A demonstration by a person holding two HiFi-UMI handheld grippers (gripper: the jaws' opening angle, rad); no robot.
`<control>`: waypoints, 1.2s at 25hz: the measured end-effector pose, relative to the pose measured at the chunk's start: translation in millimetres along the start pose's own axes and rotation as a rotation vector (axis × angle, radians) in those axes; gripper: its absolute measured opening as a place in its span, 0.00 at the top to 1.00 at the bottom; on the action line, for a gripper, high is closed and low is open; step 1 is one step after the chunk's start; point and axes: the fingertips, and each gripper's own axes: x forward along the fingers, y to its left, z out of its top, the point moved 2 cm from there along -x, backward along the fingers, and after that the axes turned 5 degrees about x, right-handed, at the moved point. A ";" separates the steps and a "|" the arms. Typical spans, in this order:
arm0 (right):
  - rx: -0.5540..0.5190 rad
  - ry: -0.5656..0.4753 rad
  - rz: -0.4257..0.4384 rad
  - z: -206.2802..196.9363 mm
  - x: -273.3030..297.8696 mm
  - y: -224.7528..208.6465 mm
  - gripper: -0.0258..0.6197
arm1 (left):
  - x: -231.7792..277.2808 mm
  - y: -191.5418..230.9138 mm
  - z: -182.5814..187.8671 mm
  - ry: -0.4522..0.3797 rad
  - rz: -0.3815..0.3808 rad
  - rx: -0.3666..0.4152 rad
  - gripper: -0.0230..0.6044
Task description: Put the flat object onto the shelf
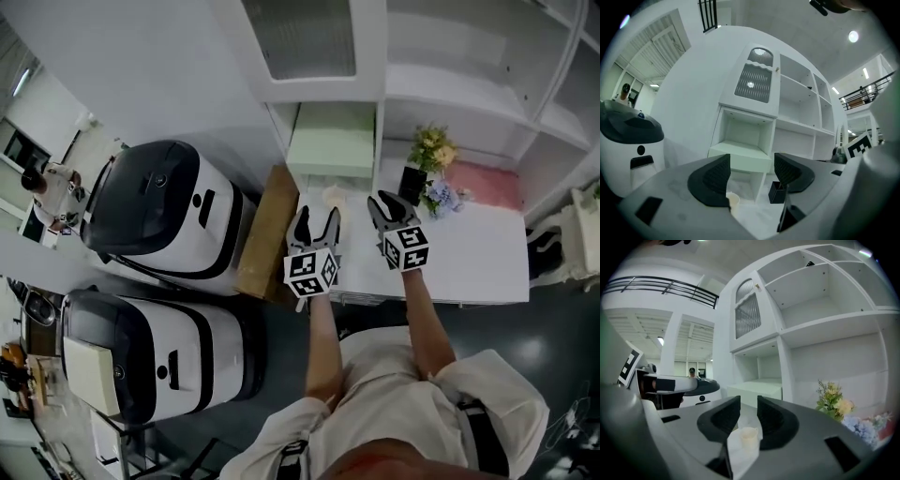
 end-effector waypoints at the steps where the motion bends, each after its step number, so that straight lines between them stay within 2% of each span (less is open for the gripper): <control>1: 0.000 0.001 0.016 1.4 -6.1 0.2 0.70 | -2.2 -4.9 1.4 -0.004 0.020 -0.007 0.49; 8: 0.001 -0.001 0.114 4.3 -62.4 -2.9 0.70 | -24.4 -52.4 2.7 0.010 0.148 0.052 0.49; 13: 0.025 -0.005 0.139 -5.5 -111.3 -15.1 0.70 | -67.0 -90.5 -8.4 -0.034 0.286 0.027 0.51; 21: 0.002 0.010 0.139 -25.7 -172.7 -34.5 0.71 | -110.7 -145.0 -25.7 -0.001 0.313 0.095 0.60; 25: 0.025 -0.013 0.161 -27.3 -193.2 -35.5 0.73 | -126.9 -157.9 -25.9 0.010 0.348 0.130 0.73; 30: 0.021 -0.051 0.202 -20.7 -212.3 -31.7 0.80 | -139.1 -177.8 -19.5 -0.026 0.359 0.153 0.84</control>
